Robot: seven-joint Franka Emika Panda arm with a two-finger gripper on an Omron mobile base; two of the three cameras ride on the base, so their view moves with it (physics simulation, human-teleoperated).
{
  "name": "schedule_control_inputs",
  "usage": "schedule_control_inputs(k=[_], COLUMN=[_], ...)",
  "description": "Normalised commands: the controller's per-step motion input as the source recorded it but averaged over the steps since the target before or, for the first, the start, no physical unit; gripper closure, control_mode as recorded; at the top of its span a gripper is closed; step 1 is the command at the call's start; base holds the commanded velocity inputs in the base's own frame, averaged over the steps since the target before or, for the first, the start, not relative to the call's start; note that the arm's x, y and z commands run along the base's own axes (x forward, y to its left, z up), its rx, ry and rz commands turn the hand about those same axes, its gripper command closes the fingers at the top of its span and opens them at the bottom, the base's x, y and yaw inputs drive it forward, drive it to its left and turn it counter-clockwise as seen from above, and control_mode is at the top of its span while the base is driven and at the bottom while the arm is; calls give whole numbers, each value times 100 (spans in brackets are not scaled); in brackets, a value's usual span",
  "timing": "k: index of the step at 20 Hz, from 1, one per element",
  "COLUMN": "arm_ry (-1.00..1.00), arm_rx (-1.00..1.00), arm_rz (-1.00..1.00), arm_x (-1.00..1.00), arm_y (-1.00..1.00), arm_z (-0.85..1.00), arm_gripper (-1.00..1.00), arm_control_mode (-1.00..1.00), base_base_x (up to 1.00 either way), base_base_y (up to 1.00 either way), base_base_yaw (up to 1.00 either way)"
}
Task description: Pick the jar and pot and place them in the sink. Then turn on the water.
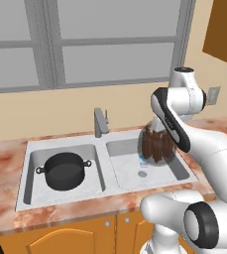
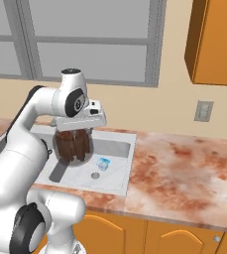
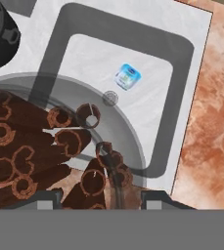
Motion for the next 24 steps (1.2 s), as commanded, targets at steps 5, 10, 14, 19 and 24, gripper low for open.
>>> schedule_control_inputs(k=[5,10,14,19,24], arm_ry=[0,0,0,0,0], arm_rx=[0,0,0,0,0], arm_rz=[0,0,0,0,0], arm_x=[0,0,14,20,25], arm_y=[0,0,76,100,100], arm_z=[0,-1,-6,-9,-19], arm_gripper=[100,100,100,100,100], arm_control_mode=[100,-100,-100,-100,-100], base_base_x=[2,0,0,0,0], base_base_y=[-1,0,0,0,0], base_base_yaw=[6,0,0,0,0])
